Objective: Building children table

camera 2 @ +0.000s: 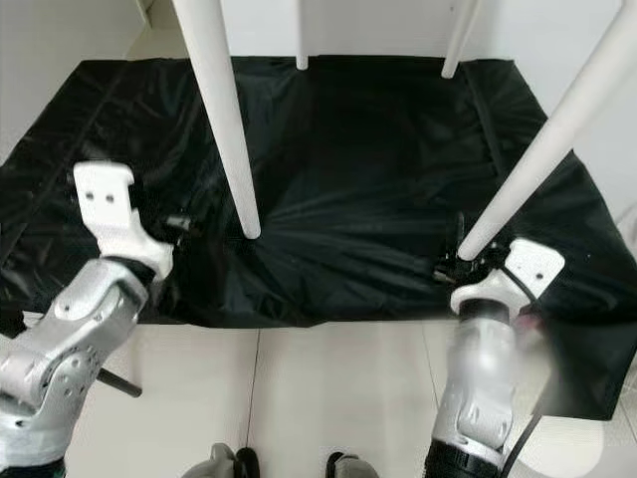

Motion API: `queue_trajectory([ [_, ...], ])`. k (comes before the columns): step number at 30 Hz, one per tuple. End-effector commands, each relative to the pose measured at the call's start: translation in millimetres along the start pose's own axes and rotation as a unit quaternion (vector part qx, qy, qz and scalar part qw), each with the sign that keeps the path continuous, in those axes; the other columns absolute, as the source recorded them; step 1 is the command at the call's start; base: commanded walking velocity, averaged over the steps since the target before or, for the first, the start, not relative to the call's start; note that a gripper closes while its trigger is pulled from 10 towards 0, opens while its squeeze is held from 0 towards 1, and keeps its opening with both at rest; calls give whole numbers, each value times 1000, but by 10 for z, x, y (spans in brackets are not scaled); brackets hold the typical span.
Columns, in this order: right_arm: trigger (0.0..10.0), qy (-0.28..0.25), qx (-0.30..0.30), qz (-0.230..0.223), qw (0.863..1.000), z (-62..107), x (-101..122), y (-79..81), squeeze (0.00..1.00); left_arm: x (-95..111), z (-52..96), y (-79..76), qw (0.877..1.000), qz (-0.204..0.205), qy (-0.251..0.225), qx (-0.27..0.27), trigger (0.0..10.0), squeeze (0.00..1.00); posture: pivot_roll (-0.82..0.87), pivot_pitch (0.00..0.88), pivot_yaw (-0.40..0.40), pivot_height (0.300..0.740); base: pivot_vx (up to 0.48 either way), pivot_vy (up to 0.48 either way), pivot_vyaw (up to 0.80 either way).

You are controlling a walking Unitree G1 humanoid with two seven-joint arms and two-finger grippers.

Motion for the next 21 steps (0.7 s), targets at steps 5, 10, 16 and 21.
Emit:
queue_trajectory([
  [5,10000,16,74,3,997,192,-79,218,0,-217,231,-324,975,-27,36,-216,10000,0,-20,163,36,740,0,0,0],
  [10,10000,39,164,-2,986,318,-160,406,0,-358,361,-350,968,-51,52,-240,10000,0,-22,164,34,740,0,0,0],
  [16,10000,75,302,28,950,543,-319,581,0,-604,614,-376,947,-105,80,-294,10000,0,-22,165,26,740,0,0,0],
  [21,10000,92,388,63,915,746,-416,655,0,-731,773,-342,932,-140,86,-323,10000,0,-22,167,26,740,0,0,0],
])
Point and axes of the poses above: a point about 5 cm out from each wrist's last joint towards the gripper, its own z axis pointing back from the gripper into the wrist, its own x axis along the axis of the wrist's last joint, y = z × x, the point moved 3 cm from there along -z, pointing out of the wrist towards the gripper
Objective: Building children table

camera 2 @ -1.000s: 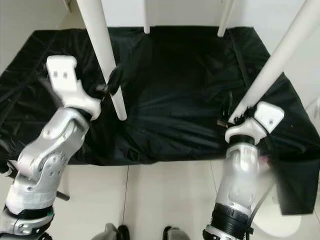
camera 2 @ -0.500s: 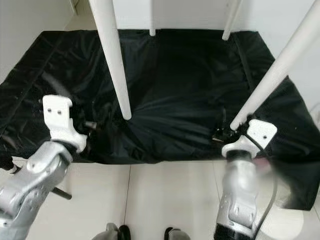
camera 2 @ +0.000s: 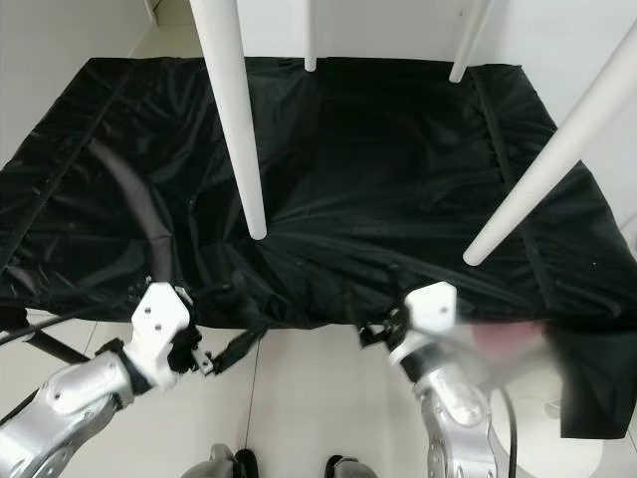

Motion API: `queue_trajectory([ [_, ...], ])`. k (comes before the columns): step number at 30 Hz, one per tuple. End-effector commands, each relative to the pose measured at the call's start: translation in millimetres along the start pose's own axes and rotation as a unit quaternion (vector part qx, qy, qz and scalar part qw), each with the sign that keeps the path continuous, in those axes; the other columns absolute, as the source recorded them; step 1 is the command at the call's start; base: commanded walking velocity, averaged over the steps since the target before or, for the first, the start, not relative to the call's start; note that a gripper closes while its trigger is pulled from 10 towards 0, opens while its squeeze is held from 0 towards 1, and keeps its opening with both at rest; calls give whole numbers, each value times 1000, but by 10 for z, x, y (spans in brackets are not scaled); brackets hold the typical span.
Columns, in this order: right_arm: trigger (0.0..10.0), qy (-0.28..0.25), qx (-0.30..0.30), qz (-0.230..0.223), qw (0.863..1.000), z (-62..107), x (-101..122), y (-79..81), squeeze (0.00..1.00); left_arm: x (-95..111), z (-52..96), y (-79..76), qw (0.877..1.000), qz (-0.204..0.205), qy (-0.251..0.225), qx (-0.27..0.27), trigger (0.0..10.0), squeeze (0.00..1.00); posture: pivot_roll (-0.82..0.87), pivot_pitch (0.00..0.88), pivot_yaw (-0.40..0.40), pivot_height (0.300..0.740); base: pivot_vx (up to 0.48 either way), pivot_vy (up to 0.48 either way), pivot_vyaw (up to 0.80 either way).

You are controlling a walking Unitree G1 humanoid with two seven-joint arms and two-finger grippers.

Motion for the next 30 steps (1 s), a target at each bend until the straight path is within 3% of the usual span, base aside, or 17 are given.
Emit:
queue_trajectory([
  [1,10000,15,47,7,999,59,-77,106,0,-99,63,-87,999,-17,12,-26,10000,0,-21,167,24,740,0,0,0],
  [2,10000,15,47,7,999,59,-77,106,0,-99,63,-87,999,-17,12,-26,10000,0,-21,167,24,740,0,0,0],
  [4,10000,44,119,11,992,154,-186,234,0,-173,139,-148,998,-19,23,-49,10000,0,-16,168,25,740,0,0,0],
  [9,10000,63,164,11,984,229,-265,302,0,-212,186,-171,997,-24,21,-66,10000,0,-13,167,23,740,0,0,0],
  [13,10000,103,202,4,974,370,-439,332,0,-387,255,-195,995,-32,49,-80,10000,0,-10,167,21,740,0,0,0],
  [14,10000,130,210,-2,969,448,-563,317,0,-524,299,-204,994,-28,71,-82,10000,0,-13,166,21,740,0,0,0],
  [15,10000,130,210,-2,969,448,-563,317,0,-524,299,-204,994,-28,71,-82,10000,0,-13,166,21,740,0,0,0],
  [17,10000,171,204,-6,964,560,-765,248,0,-736,371,-217,991,-18,103,-78,10000,0,-13,165,21,740,0,0,0],
  [22,10000,197,187,-10,962,640,-920,174,0,-893,423,-225,990,-11,124,-69,10000,0,-13,163,22,740,0,0,0],
  [23,10000,236,149,-31,960,741,-1167,77,0,-1124,471,-242,986,6,156,-54,10000,0,-14,160,22,740,0,0,0],
  [30,10000,260,118,-47,957,805,-1326,30,0,-1276,492,-245,984,21,175,-38,10000,0,-13,155,26,740,0,0,0],
])
Point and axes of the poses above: a point about 5 cm out from each wrist's last joint towards the gripper, its own z axis pointing back from the gripper into the wrist, its own x axis along the axis of the wrist's last joint, y = z × x, the point moved 3 cm from there along -z, pointing out of the wrist towards the gripper
